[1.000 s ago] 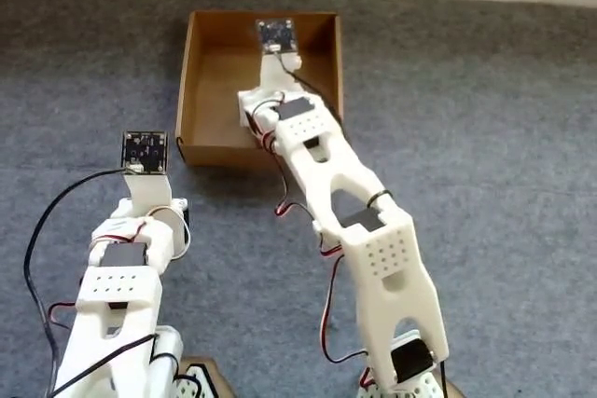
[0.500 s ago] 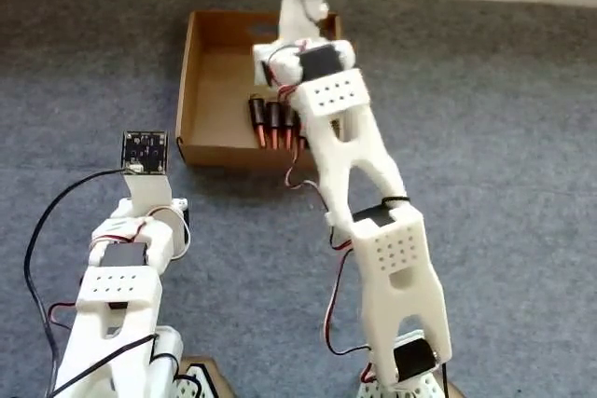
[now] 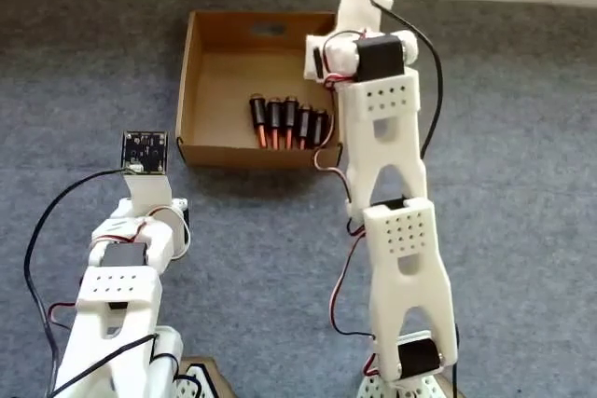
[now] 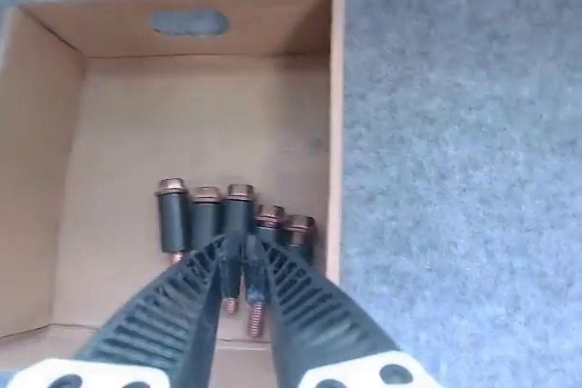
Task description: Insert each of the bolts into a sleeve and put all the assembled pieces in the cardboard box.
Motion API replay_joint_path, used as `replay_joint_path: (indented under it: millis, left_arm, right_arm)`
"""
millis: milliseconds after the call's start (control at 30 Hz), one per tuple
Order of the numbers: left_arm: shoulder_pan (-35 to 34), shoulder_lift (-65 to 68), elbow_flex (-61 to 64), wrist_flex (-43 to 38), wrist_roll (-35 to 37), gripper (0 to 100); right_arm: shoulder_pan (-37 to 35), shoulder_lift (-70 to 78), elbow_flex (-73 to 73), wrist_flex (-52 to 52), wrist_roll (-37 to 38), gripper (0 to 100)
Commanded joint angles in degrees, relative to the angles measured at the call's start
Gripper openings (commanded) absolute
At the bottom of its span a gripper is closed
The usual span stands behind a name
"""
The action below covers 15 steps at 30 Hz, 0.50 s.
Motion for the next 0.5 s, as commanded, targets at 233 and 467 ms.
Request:
replay_joint_path:
  millis: [233,467]
  left_arm:
    - [0.6,-0.2,1.7,-6.2,-0.4,1]
    - [0.6,-0.2,2.1,-7.5,-0.4,1]
  right_arm:
    - [1.0,-3.8,-5.8,0.9,-2.6,0.5]
    - [0.8,-9.5,-5.5,0.9,-2.7,0.5]
